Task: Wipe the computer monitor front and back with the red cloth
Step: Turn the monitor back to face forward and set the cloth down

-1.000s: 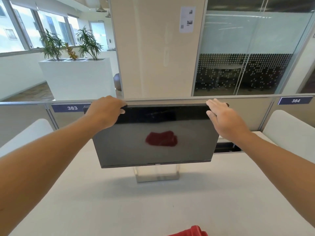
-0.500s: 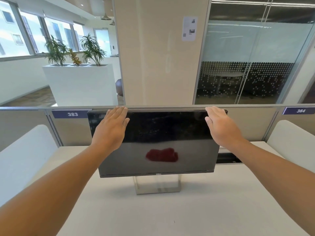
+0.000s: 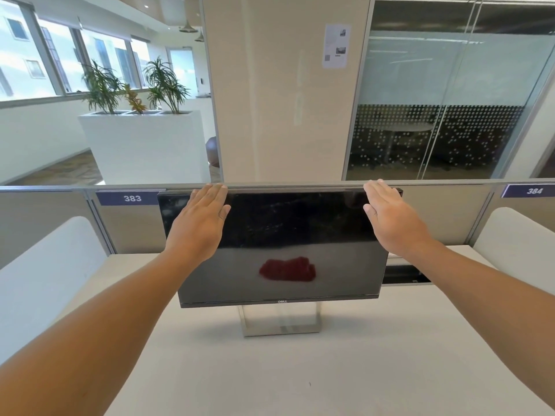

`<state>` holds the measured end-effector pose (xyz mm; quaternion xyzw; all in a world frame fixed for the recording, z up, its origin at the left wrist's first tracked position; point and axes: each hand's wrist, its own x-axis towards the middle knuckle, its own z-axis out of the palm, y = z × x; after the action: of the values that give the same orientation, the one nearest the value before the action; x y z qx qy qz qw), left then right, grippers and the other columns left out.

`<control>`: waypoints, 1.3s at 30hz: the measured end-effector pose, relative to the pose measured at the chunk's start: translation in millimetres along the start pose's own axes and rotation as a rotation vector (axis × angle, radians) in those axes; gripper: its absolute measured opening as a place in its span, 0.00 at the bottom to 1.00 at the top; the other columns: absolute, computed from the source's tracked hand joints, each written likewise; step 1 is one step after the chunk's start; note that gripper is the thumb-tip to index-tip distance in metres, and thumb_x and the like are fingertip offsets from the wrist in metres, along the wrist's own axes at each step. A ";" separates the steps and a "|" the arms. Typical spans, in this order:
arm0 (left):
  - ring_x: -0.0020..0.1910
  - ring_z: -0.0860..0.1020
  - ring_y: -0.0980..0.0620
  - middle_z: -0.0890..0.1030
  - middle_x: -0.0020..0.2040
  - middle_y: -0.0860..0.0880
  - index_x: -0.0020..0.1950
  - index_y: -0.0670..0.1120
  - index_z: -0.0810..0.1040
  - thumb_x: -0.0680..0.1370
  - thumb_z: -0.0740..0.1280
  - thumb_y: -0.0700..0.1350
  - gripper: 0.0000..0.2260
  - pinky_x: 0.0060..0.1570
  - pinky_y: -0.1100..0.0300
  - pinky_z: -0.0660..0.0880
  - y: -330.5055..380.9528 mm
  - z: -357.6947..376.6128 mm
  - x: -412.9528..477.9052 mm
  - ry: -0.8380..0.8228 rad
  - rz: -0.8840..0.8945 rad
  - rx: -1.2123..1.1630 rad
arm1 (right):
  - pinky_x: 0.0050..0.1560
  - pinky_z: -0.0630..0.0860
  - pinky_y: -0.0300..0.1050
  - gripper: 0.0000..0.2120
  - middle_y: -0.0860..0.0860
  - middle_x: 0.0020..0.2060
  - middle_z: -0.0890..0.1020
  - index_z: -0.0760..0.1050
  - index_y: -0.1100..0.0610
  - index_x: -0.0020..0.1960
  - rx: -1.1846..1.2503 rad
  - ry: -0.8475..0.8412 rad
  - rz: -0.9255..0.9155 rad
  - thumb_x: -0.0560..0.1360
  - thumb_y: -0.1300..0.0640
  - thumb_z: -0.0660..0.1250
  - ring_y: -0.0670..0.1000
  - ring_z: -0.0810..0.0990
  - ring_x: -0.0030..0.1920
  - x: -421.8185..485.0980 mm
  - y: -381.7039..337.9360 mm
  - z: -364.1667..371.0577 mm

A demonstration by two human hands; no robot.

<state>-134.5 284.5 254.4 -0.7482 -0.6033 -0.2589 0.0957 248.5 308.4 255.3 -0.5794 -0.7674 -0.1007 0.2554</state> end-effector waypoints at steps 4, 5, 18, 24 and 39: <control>0.80 0.49 0.51 0.56 0.81 0.48 0.80 0.45 0.54 0.85 0.46 0.53 0.25 0.78 0.54 0.46 1.1 -2.2 2.4 -0.035 -0.002 0.008 | 0.78 0.49 0.51 0.25 0.56 0.79 0.58 0.54 0.61 0.80 -0.047 -0.052 -0.006 0.85 0.54 0.50 0.55 0.51 0.80 1.6 -0.1 -0.9; 0.80 0.49 0.51 0.55 0.81 0.48 0.81 0.45 0.54 0.85 0.46 0.53 0.25 0.78 0.54 0.45 1.5 -3.6 1.8 -0.039 -0.001 0.012 | 0.78 0.48 0.52 0.25 0.56 0.80 0.56 0.53 0.61 0.80 -0.050 -0.065 -0.003 0.85 0.54 0.50 0.55 0.50 0.80 1.1 -1.4 -2.2; 0.78 0.54 0.56 0.61 0.78 0.52 0.77 0.47 0.64 0.83 0.44 0.59 0.28 0.75 0.62 0.47 78.7 37.9 -151.1 -0.174 0.089 -0.260 | 0.79 0.50 0.51 0.26 0.49 0.78 0.59 0.64 0.54 0.77 0.240 -0.199 -0.254 0.81 0.53 0.64 0.48 0.53 0.79 -162.5 -80.6 34.8; 0.77 0.56 0.59 0.62 0.78 0.55 0.77 0.51 0.65 0.80 0.55 0.64 0.29 0.75 0.64 0.51 113.7 102.4 -272.7 -0.518 -0.128 -0.376 | 0.78 0.50 0.47 0.24 0.48 0.78 0.60 0.68 0.54 0.75 0.370 -0.408 -0.171 0.79 0.59 0.61 0.47 0.54 0.79 -280.9 -84.3 85.4; 0.41 0.82 0.49 0.82 0.41 0.53 0.48 0.51 0.81 0.75 0.71 0.47 0.03 0.41 0.52 0.81 157.3 113.4 -310.0 -0.703 -0.612 -0.707 | 0.79 0.46 0.48 0.27 0.44 0.79 0.50 0.56 0.51 0.80 0.379 -0.570 0.072 0.82 0.54 0.58 0.44 0.43 0.79 -354.9 -94.1 101.7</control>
<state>3.4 31.7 29.0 -0.5675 -0.6643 -0.1967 -0.4449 202.4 27.8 1.8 -0.5532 -0.7921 0.2185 0.1372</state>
